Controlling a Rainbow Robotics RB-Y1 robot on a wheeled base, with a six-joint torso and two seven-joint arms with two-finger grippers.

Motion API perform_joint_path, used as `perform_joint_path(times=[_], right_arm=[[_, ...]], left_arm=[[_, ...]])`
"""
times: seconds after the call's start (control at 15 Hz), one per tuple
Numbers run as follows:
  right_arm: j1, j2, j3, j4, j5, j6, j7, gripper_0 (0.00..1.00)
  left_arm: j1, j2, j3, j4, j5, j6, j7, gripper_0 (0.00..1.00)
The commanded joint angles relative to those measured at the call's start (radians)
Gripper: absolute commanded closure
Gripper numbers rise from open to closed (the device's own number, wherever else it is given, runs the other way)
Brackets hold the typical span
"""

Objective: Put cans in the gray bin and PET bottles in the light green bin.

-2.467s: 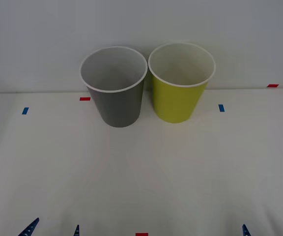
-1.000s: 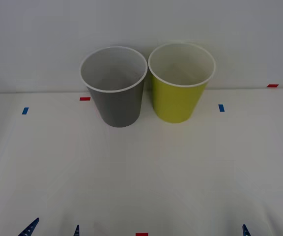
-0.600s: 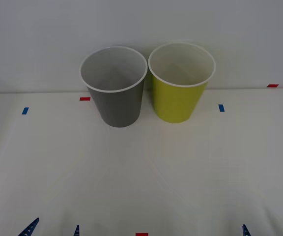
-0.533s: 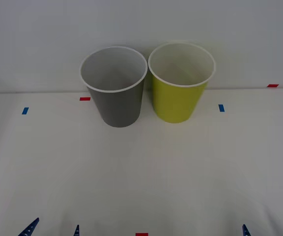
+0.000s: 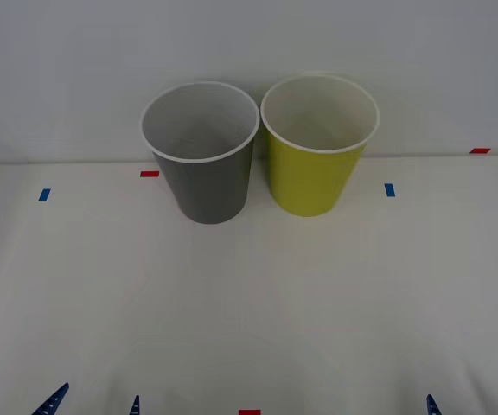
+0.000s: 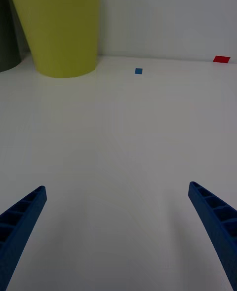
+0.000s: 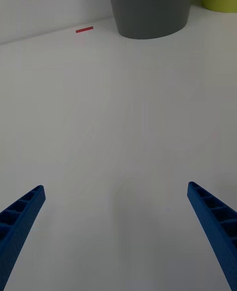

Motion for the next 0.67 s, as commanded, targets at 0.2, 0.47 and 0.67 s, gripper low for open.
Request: perform_joint_path(times=[0.2,0.47,0.67], right_arm=[[0.000,0.000,0.000,0.000,0.000,0.000,0.000,0.00],[0.000,0.000,0.000,0.000,0.000,0.000,0.000,0.00],[0.000,0.000,0.000,0.000,0.000,0.000,0.000,0.00]], left_arm=[[0.000,0.000,0.000,0.000,0.000,0.000,0.000,0.00],[0.000,0.000,0.000,0.000,0.000,0.000,0.000,0.00],[0.000,0.000,0.000,0.000,0.000,0.000,0.000,0.00]])
